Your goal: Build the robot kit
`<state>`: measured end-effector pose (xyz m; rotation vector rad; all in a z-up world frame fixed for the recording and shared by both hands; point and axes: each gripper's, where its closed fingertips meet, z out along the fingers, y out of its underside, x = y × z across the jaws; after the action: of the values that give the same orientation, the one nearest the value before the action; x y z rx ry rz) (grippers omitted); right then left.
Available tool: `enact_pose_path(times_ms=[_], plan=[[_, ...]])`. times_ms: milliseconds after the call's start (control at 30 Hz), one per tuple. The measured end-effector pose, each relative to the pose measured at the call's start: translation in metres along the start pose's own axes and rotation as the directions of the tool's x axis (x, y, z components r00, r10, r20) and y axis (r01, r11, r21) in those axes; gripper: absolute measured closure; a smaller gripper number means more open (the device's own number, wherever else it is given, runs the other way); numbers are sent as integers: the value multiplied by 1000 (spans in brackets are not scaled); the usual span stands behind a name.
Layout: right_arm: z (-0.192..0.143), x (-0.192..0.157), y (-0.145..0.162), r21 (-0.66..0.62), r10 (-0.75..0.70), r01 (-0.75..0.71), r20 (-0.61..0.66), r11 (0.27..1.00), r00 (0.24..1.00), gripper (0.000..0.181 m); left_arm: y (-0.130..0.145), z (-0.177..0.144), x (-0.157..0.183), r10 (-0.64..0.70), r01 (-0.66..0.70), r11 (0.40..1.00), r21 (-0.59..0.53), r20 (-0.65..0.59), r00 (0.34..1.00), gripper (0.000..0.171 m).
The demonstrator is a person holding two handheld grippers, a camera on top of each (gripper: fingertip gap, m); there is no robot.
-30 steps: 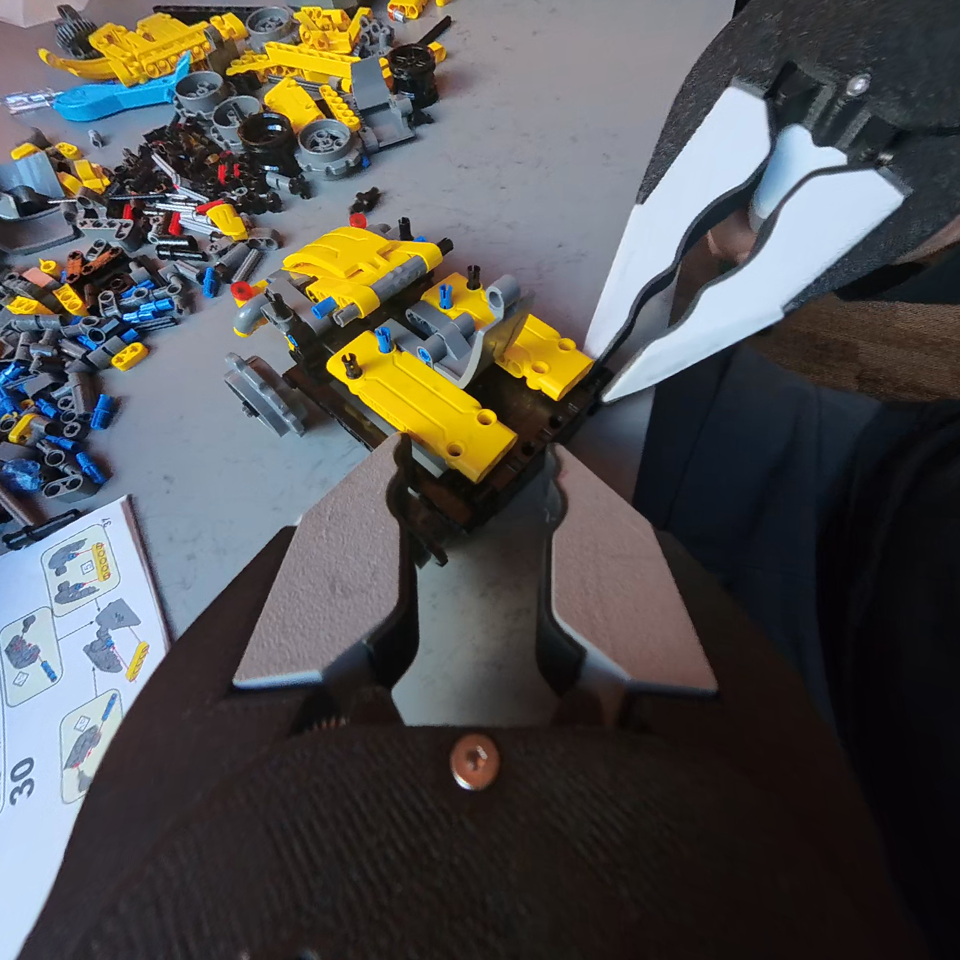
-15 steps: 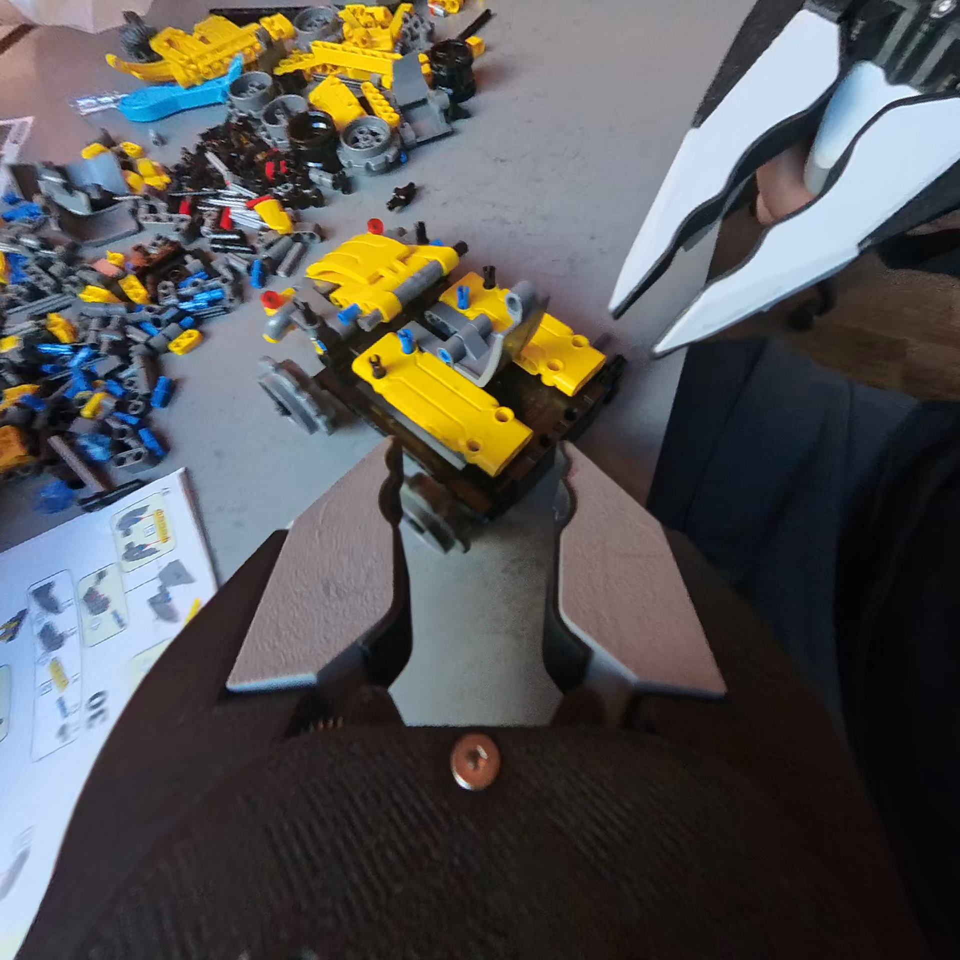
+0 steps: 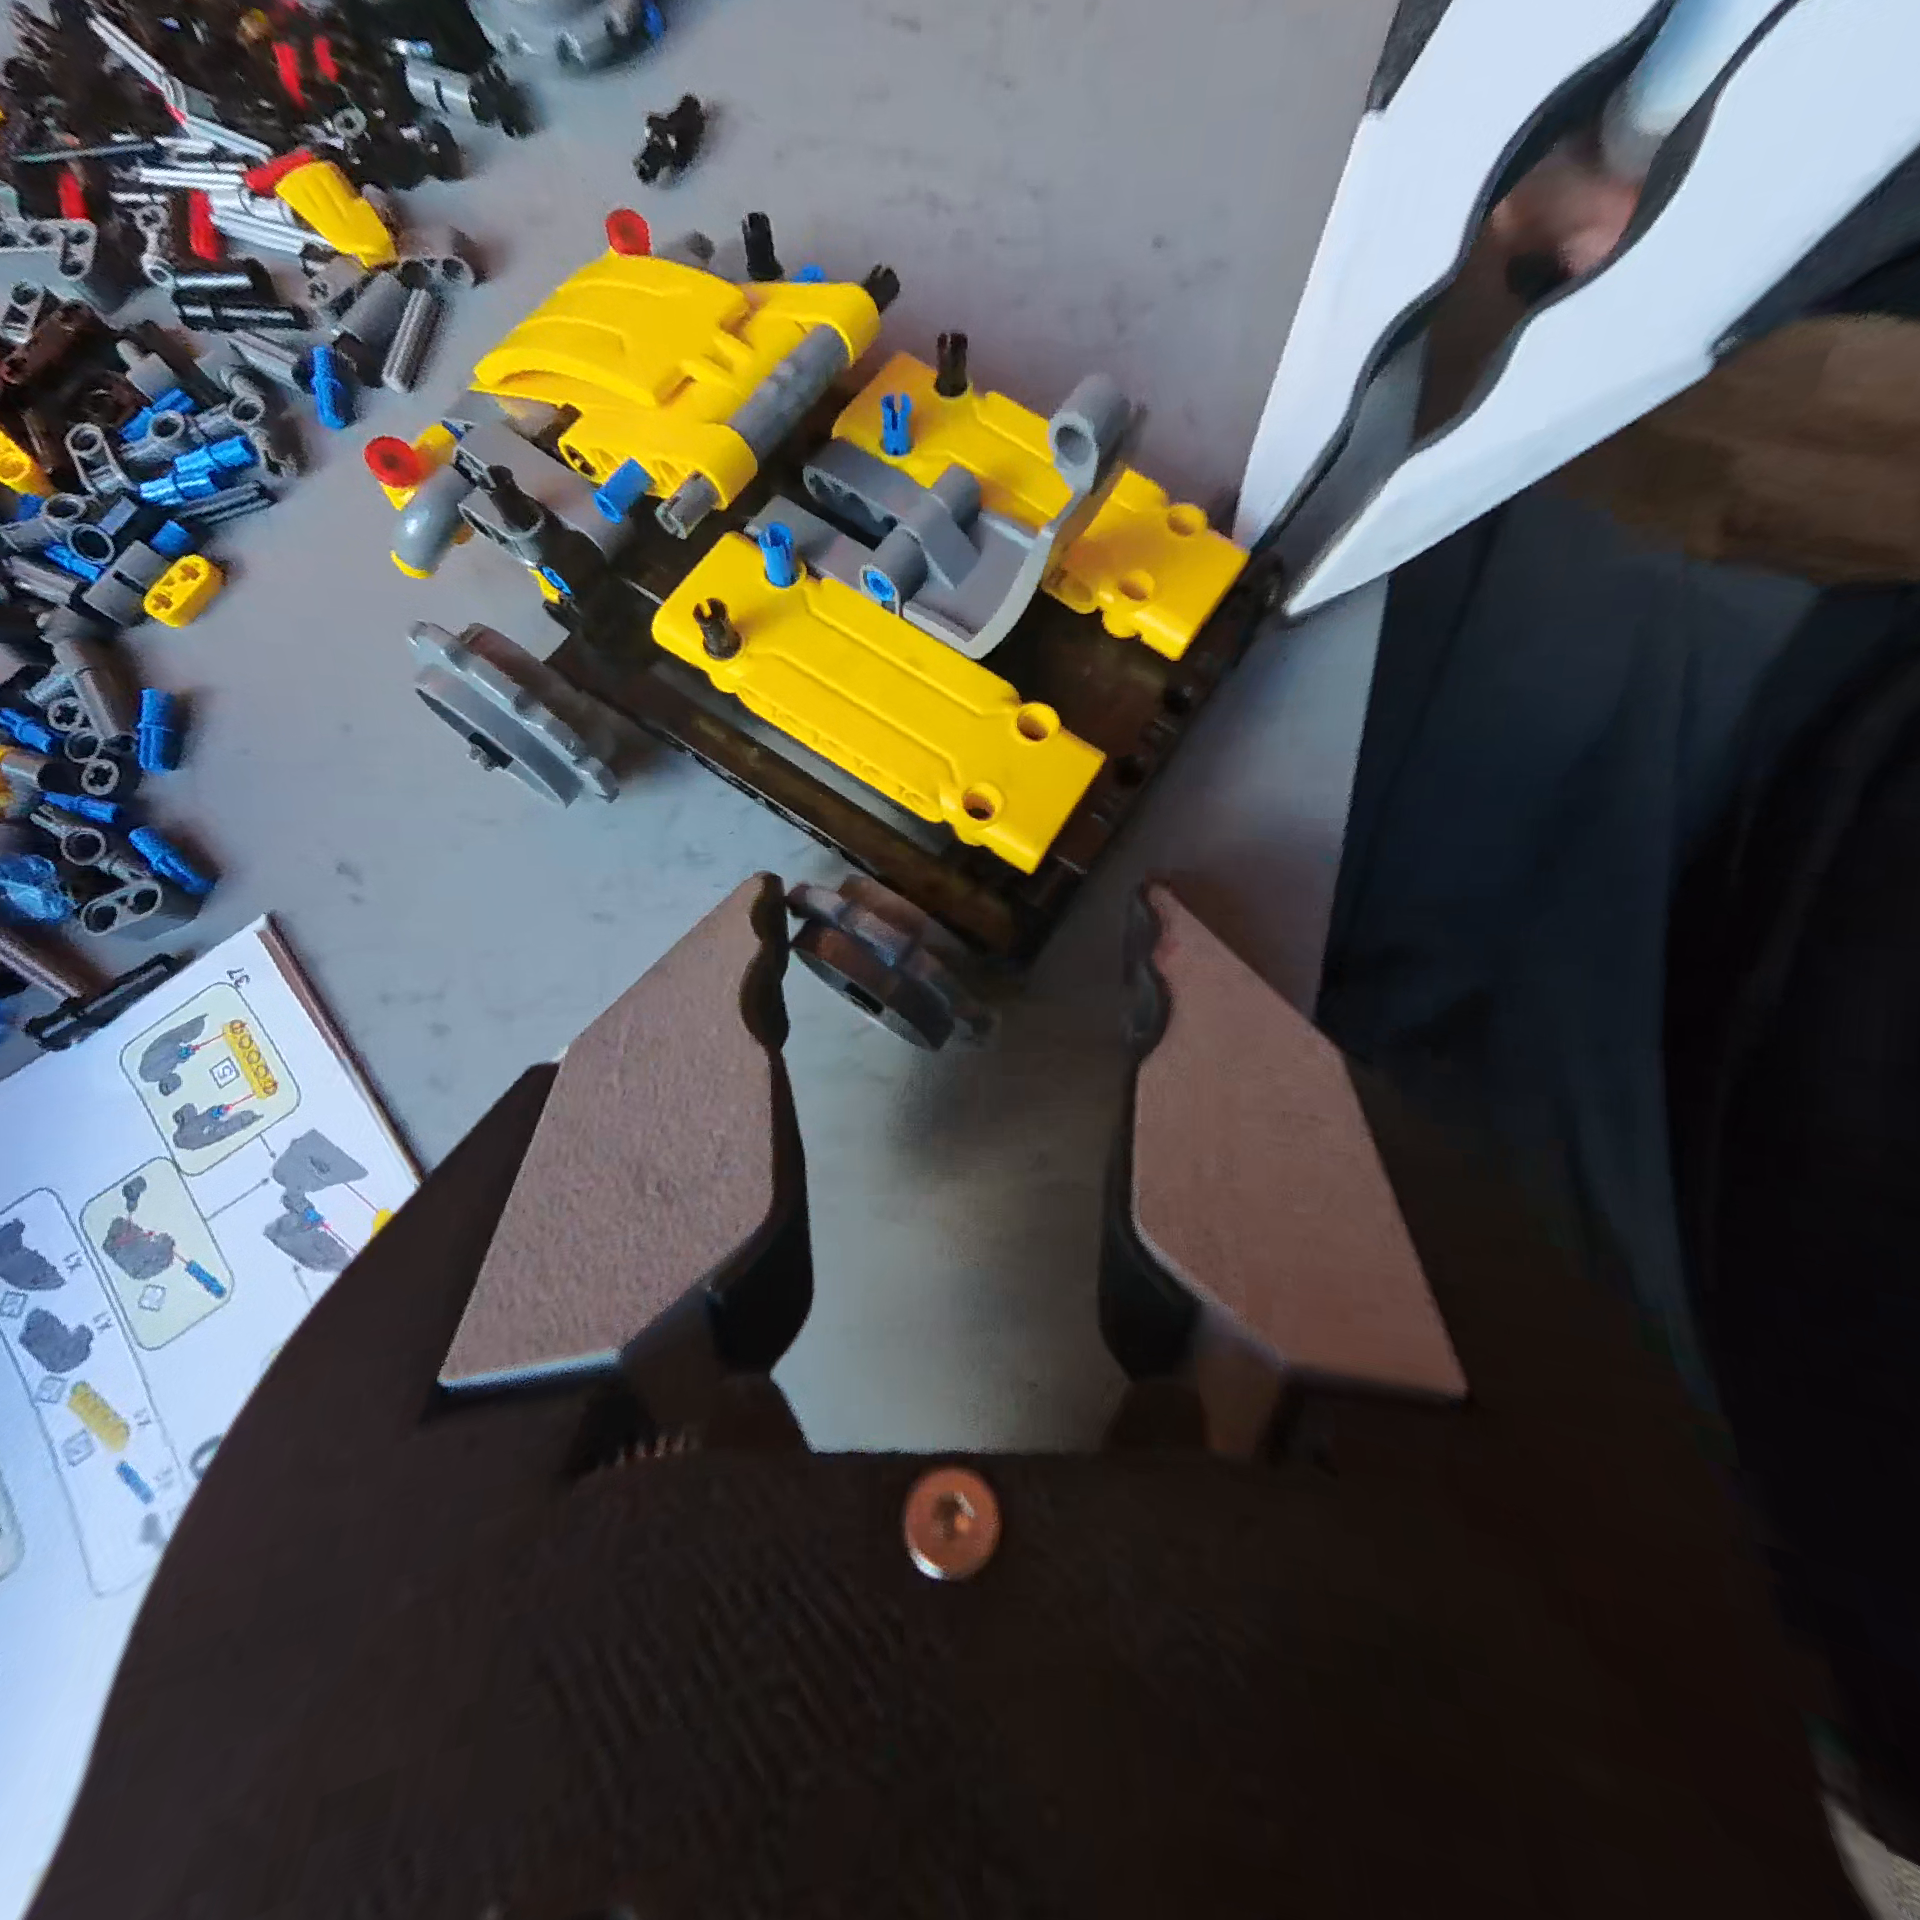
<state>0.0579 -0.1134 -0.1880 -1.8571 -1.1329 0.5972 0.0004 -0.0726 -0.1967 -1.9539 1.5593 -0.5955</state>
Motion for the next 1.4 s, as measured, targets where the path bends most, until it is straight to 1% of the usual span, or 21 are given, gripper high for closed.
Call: enact_pose_path(times_ms=[67, 200, 300, 433, 567, 667, 800, 933, 1033, 1133, 1200, 1333, 1400], plan=[[0, 1, 0, 7, 11, -11, 9, 1000, 1000, 173, 3, 4, -2, 24, -24, 999, -25, 7, 1000, 111], [1, 1, -1, 12, 13, -13, 17, 1000, 1000, 174, -1, 8, -1, -6, 7, 1000, 5, -22, 1000, 110], [2, 1, -1, 18, 9, -9, 28, 1000, 1000, 174, -2, 8, -3, -19, 20, 999, 32, -30, 999, 113], [2, 2, -1, 26, 53, -55, 72, 998, 996, 174, -2, 8, -2, -31, 32, 998, 46, -26, 999, 113], [2, 2, -1, 17, 41, -42, 53, 999, 998, 175, -3, 8, -1, -64, 66, 996, 63, -35, 997, 114], [1, 4, -3, 21, 43, -43, 34, 999, 999, 175, -5, 8, -1, -105, 109, 991, 72, -62, 993, 114], [-3, 5, -5, 23, 84, -86, 56, 996, 995, 175, -9, 6, 3, -172, 184, 979, 92, -121, 978, 114], [-9, 7, -16, 14, 144, -146, 107, 989, 984, 175, -20, -2, 3, -261, 295, 941, 168, -195, 945, 114], [-14, 12, -28, 6, 205, -208, 151, 978, 967, 176, -26, -8, 0, -298, 343, 914, 219, -214, 930, 114], [-14, 13, -35, -21, 246, -246, 187, 969, 951, 176, -30, -10, -3, -292, 330, 907, 261, -173, 941, 106], [-12, 11, -38, -33, 272, -272, 216, 962, 938, 176, -29, -10, -6, -275, 300, 915, 270, -127, 953, 103], [-10, 14, -38, -10, 297, -303, 217, 953, 930, 176, -26, -7, -6, -231, 235, 940, 250, -42, 972, 99], [-10, 14, -37, 11, 323, -334, 228, 942, 918, 176, -23, -5, -6, -190, 179, 958, 226, 24, 982, 96]])
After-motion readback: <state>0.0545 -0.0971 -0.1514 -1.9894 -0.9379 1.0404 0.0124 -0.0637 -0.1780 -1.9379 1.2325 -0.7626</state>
